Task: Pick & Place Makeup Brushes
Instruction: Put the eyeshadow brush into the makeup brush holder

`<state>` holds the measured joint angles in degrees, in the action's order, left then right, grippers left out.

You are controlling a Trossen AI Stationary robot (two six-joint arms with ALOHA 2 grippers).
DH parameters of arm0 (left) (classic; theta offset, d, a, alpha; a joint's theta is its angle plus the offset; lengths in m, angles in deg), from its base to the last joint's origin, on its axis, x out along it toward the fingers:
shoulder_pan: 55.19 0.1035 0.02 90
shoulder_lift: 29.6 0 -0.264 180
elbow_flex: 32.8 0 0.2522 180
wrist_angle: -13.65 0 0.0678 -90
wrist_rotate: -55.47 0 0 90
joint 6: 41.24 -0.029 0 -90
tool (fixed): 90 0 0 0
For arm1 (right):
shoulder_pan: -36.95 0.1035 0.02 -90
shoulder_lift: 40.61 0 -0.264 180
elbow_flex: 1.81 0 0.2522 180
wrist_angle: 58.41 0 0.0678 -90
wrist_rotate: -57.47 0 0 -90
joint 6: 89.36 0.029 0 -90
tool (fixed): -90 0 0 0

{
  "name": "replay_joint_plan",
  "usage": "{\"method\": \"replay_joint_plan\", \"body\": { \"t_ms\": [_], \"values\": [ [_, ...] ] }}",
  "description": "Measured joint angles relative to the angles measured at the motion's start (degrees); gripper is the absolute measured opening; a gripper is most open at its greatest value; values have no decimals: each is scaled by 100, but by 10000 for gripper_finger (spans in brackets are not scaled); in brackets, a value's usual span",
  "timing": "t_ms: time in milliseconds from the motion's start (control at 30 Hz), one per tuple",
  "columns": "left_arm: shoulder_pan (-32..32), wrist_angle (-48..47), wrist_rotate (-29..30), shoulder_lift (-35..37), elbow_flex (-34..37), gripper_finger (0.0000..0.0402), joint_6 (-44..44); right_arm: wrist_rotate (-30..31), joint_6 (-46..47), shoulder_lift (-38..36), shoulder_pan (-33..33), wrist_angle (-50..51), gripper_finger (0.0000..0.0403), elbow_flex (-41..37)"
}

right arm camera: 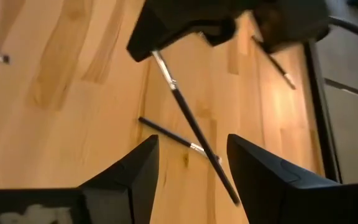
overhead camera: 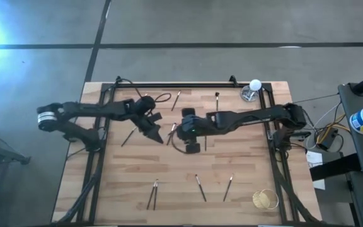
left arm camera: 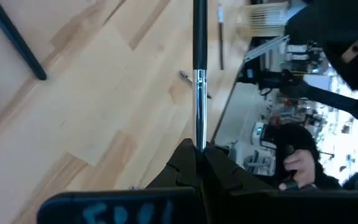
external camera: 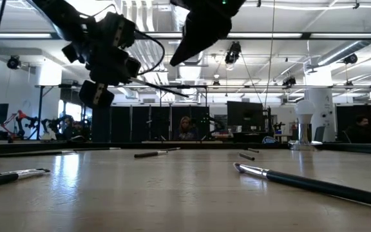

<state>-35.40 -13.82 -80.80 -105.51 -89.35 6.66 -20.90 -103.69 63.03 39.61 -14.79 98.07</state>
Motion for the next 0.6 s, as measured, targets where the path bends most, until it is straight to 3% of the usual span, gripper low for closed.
{"method": "replay_joint_plan", "body": {
  "t_ms": [300,600],
  "values": [
    [1,-947,546,-377,-715,0,-780,308,-545,967,-2,796,149,968],
    [2,-1230,739,-377,-883,0,-995,780,-871,1269,-15,814,128,1335]
  ]
}}
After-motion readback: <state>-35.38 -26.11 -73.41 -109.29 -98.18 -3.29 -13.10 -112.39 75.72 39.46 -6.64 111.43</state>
